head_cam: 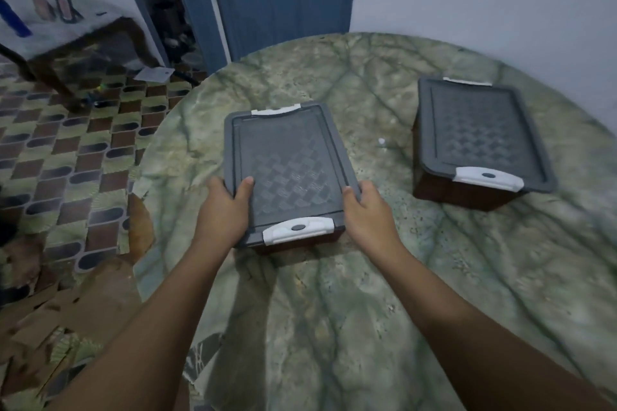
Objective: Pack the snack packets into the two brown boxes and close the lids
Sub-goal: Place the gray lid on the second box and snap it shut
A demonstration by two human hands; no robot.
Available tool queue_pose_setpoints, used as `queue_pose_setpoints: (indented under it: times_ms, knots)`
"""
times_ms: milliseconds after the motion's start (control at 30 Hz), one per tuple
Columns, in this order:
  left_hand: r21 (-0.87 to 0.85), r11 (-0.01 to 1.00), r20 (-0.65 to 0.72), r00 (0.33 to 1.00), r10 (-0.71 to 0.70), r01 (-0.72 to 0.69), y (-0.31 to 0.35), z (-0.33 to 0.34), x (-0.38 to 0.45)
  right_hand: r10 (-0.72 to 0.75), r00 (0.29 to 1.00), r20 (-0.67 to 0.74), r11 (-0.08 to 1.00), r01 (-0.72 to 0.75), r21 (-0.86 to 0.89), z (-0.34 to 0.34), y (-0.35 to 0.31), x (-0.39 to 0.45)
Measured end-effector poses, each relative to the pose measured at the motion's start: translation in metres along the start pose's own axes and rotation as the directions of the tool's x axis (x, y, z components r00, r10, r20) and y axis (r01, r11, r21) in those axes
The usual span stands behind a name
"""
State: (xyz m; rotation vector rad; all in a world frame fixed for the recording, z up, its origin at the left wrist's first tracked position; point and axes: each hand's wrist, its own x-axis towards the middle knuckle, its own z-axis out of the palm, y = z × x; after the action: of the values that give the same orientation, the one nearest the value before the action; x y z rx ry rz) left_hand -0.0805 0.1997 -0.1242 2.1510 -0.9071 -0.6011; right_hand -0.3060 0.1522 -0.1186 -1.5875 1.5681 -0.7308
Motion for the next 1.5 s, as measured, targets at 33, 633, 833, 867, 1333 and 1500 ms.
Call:
queue_pose_setpoints:
  times_ms: [33, 633, 833, 867, 1333, 1500]
  knots:
    - [0.006, 1.0, 0.033, 0.999, 0.025, -0.025, 0.005, 0.006, 0.003, 0.021, 0.999, -0.031, 1.0, -0.021, 0.0, -0.005, 0.005, -0.002]
    - [0.124, 0.944, 0.196, 0.94, 0.278, -0.305, 0.073, 0.064, 0.084, 0.13, 0.963, -0.237, 0.991, -0.136, -0.012, -0.022, 0.008, 0.036]
    - [0.086, 0.946, 0.2, 0.935, 0.292, -0.314, 0.096, 0.079, 0.116, 0.162, 0.967, -0.195, 0.98, -0.18, -0.08, -0.026, -0.001, 0.078]
    - [0.084, 0.948, 0.203, 0.936, 0.287, -0.308, 0.099, 0.08, 0.121, 0.162, 0.968, -0.193, 0.98, -0.18, -0.081, -0.027, -0.002, 0.084]
    - [0.157, 0.937, 0.177, 0.943, 0.283, -0.311, 0.113, 0.094, 0.144, 0.197, 0.961, -0.194, 0.977, -0.208, -0.039, -0.026, -0.004, 0.117]
    - [0.074, 0.952, 0.123, 0.95, 0.286, -0.296, 0.105, 0.079, 0.134, 0.121, 0.987, -0.107, 0.992, -0.124, -0.017, -0.047, -0.003, 0.075]
